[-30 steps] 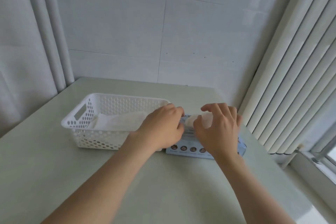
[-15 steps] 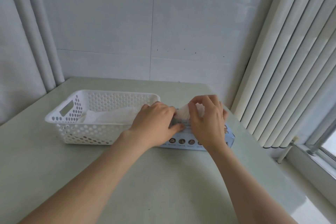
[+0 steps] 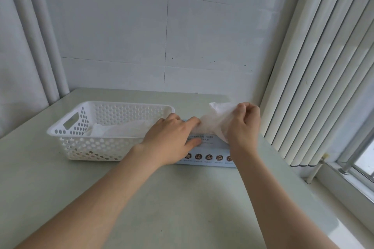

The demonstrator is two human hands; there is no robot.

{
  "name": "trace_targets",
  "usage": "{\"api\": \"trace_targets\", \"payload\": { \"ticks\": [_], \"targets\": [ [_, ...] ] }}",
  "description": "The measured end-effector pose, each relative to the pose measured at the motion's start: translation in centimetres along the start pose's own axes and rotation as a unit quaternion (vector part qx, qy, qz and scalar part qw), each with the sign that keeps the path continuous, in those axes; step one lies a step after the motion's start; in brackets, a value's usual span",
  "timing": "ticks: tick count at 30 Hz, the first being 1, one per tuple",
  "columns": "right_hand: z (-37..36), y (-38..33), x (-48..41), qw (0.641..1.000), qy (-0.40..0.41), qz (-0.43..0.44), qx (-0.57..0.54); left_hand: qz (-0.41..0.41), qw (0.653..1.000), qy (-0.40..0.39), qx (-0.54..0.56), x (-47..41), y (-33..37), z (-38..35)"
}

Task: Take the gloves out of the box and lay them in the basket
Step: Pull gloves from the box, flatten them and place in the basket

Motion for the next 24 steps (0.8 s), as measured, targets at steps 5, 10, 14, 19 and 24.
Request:
{"api": "trace_targets", "payload": {
  "ticks": [5,10,14,19,24],
  "targets": [
    [-0.4,-1.1,0.4,0.998,-0.001,0.058,-0.004,-0.015,0.999,0.002,-0.033,0.0,0.6,-0.2],
    [0.8,-2.0,0.3,0.992,0.071,0.100,0.009,-0.012,0.997,-0.005,-0.080,-0.1,0.6,-0.6],
    [2.1,-4.6,-0.2,0.982,0.118,0.147,0.010,-0.005,0.996,-0.018,-0.087,0.0,0.6,-0.7],
    [1.9,-9.3,0.7,0.956,0.102,0.276,0.006,-0.005,0.997,-0.026,-0.077,-0.1,0.6,-0.8],
    [-0.3,-9.7,2.2,0.943,0.016,0.329,0.040,0.019,1.000,-0.016,0.009,-0.4,0.0,0.0]
  ]
}}
Point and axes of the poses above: each hand's wrist, its own x-axis away from the middle knuckle, its own z-axis out of the back of the hand, y = z × x, the point moved 7 cm from there along -x, towards the middle knuckle, and after that the axes turned 12 degrees about z, right-handed, at the moved point
